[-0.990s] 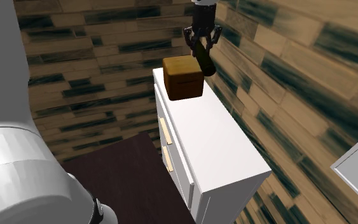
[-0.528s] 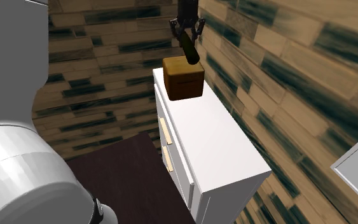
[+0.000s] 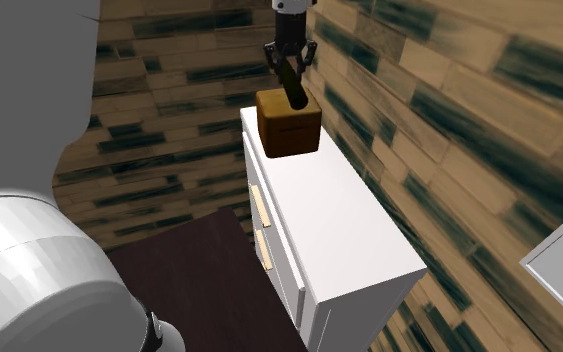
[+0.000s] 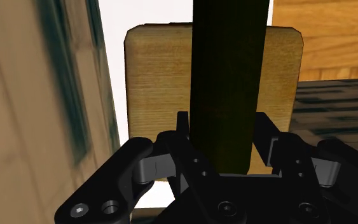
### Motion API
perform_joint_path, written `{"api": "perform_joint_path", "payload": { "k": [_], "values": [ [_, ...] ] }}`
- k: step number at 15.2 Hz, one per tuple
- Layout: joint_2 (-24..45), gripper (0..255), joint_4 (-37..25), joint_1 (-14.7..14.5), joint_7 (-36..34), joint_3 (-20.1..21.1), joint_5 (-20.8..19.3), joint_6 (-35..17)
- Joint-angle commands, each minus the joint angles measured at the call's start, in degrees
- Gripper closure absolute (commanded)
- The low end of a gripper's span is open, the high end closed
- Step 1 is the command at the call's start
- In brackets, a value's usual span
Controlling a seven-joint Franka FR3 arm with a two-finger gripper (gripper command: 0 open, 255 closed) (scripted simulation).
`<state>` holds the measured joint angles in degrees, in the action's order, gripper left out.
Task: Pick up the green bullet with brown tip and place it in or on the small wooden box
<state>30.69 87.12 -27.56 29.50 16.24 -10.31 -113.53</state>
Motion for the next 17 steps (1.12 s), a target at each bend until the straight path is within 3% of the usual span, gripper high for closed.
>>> {"api": "perform_joint_path", "payload": {
  "k": [1, 7, 15, 16, 17],
  "values": [
    [0.5, 255, 0.7, -0.1, -0.2, -0.1, -0.2, -1.3],
    [2.5, 255, 2.4, -0.2, -0.7, -0.5, -0.9, -4.9],
    [2.5, 255, 2.4, -0.2, -0.7, -0.5, -0.9, -4.9],
    [2.5, 0, 2.4, -0.2, -0.7, -0.5, -0.9, -4.9],
    [2.5, 0, 2.4, -0.2, -0.7, -0.5, -0.9, -4.9]
  ]
}}
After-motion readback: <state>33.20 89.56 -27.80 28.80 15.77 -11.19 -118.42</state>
